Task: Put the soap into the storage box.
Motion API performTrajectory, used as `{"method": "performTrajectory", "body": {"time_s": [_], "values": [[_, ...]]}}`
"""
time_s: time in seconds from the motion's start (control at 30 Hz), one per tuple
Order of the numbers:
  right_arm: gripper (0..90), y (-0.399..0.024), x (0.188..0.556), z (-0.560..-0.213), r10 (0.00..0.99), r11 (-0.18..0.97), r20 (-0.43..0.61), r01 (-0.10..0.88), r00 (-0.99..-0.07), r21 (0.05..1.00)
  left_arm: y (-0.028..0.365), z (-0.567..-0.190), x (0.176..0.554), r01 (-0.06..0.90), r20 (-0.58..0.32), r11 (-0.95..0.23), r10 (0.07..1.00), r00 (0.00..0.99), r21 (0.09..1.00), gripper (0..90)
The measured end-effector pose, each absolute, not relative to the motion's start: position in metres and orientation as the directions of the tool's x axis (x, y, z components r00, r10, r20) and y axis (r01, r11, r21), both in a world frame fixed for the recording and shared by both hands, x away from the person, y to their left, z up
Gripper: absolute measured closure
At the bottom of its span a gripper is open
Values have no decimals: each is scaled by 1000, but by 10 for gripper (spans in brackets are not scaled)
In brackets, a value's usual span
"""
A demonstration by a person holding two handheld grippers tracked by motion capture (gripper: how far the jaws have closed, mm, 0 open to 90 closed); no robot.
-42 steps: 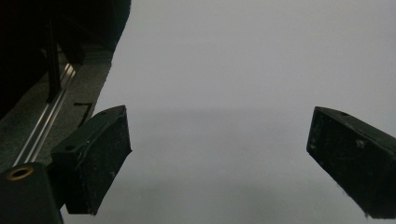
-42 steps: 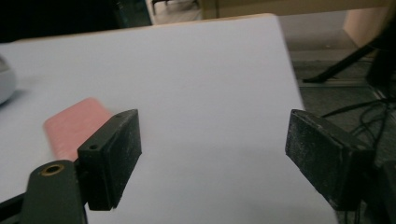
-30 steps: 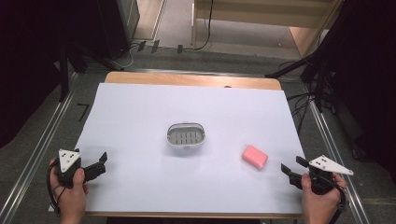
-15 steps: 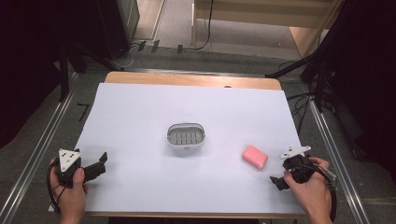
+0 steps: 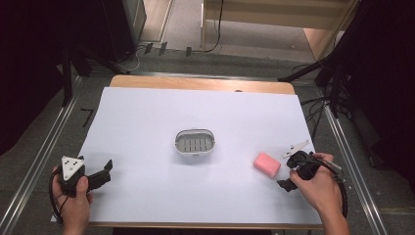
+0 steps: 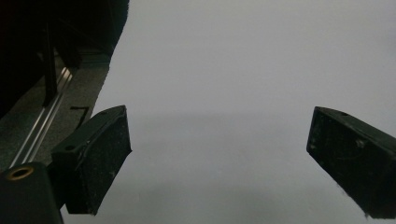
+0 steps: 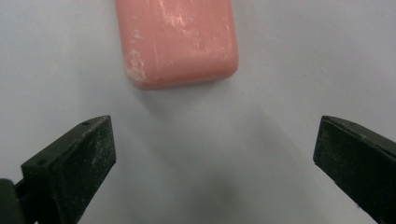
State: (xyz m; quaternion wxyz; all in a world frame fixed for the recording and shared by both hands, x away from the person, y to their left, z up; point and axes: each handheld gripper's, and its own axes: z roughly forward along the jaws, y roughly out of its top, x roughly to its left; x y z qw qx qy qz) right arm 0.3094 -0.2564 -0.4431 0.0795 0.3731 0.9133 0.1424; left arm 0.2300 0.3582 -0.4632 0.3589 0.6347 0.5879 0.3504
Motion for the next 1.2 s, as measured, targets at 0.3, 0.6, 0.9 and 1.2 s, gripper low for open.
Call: {"method": "performTrajectory", "body": {"time_s": [0.3,0.6,0.9,1.2], "values": [[0,-246,317,-442,693,692,-32,652,-720,311,358,-463,230,497,20,-50,998,65,867,69],[2,-235,322,-443,678,705,-19,642,-735,302,359,-463,230,498,18,-49,998,66,866,68],[39,-227,326,-443,661,716,-6,629,-750,302,359,-463,230,499,18,-48,998,66,865,68],[68,-213,333,-444,642,733,-4,613,-767,294,359,-463,230,499,17,-48,998,67,865,68]]}}
